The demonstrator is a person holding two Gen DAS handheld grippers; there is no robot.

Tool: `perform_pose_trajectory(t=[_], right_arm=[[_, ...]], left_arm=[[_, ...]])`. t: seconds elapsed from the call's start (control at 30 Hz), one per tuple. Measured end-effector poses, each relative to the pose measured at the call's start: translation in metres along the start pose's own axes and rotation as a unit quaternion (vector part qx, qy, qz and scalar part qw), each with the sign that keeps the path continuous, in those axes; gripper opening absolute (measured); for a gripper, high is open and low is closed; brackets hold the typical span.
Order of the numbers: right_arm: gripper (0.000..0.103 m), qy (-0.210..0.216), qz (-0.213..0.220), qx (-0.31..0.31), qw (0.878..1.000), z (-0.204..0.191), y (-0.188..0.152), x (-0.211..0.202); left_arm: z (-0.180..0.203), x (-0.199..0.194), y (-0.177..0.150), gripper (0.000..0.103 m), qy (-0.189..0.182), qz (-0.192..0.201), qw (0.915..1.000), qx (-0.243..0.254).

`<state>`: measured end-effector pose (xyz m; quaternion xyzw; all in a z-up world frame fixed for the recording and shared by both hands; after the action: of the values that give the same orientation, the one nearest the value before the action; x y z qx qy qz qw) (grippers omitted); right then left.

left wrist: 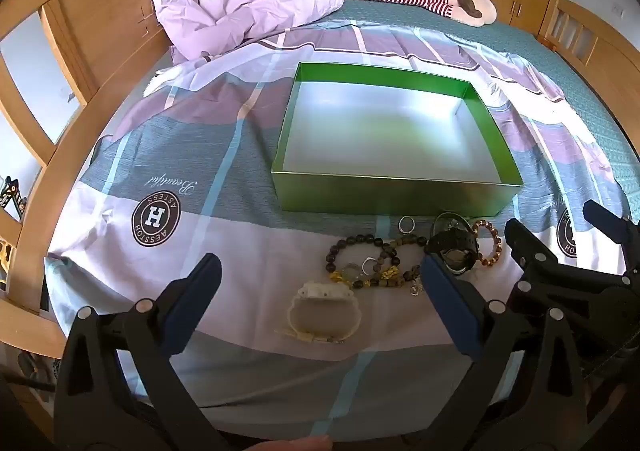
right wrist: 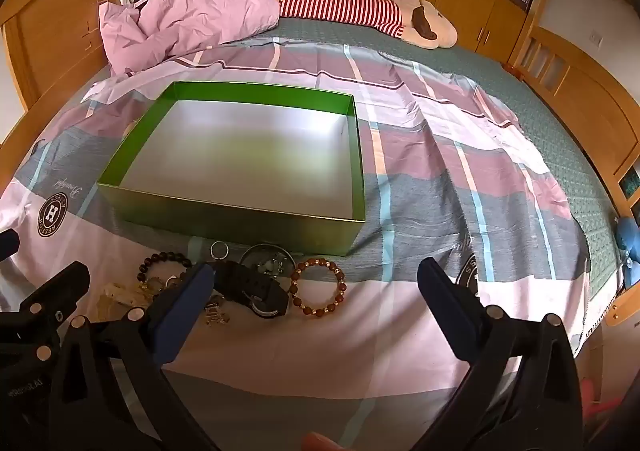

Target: Organize jewelry

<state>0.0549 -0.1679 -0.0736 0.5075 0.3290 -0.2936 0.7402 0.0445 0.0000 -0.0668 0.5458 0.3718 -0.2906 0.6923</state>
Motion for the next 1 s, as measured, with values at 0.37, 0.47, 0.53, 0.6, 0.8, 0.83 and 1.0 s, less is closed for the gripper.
perform_pose_trajectory(t=[0.37, 0.47, 0.53, 0.6, 0.8, 0.83, 1.0], right_arm=[[0.100, 0.007, -0.004, 0.004, 1.000, -0.0006, 0.0004, 0.0030], [0.100, 0.006, -0.003, 0.004, 1.000, -0.0016, 0.0017, 0.0017], [0.100, 0.006, -0.002, 0.003, 1.000, -0.0027, 0.0026, 0.0003], [0.100, 0.011, -0.004, 0.005, 1.000, -0.0007, -0.0016, 0.0032], [0.100, 0.017, -0.005, 0.011, 1.000, 0.0008, -0.0026, 0.0024], [0.100, 0.018, -0.005, 0.011, 1.000, 0.0009, -0.0030, 0.0023], [0.100, 0.019, -0.005, 0.012, 1.000, 0.0002, -0.0034, 0.0024]], left_arm=[[-0.0002, -0.0005, 0.0001, 0.099, -0.001, 0.000, 1.0000, 0.000], [-0.0002, -0.0001, -0.0002, 0.099, -0.001, -0.001, 1.0000, -0.001], [-0.0002, -0.0001, -0.0002, 0.099, 0.000, -0.001, 1.0000, 0.000], [-0.0002, -0.0002, -0.0002, 0.099, 0.000, -0.001, 1.0000, 0.000], [-0.0002, 0.0000, -0.0003, 0.099, 0.000, -0.001, 1.0000, 0.000], [-0.0001, -0.0001, -0.0002, 0.099, 0.000, -0.001, 1.0000, 0.000], [-0.0001, 0.0001, -0.0002, 0.099, 0.000, -0.001, 1.0000, 0.001]])
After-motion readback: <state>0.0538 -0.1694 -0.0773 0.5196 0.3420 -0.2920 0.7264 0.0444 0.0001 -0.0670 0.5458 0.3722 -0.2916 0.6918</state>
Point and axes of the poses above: each gripper's, at about its wrist camera, not at the fingertips, and x roughly the way its jaws point, z to its right, y to its top, the point moved 8 cm from there along x, roughly the way its jaws point, and after that the axes turned 15 degrees about -x, right-handed, at the moved point
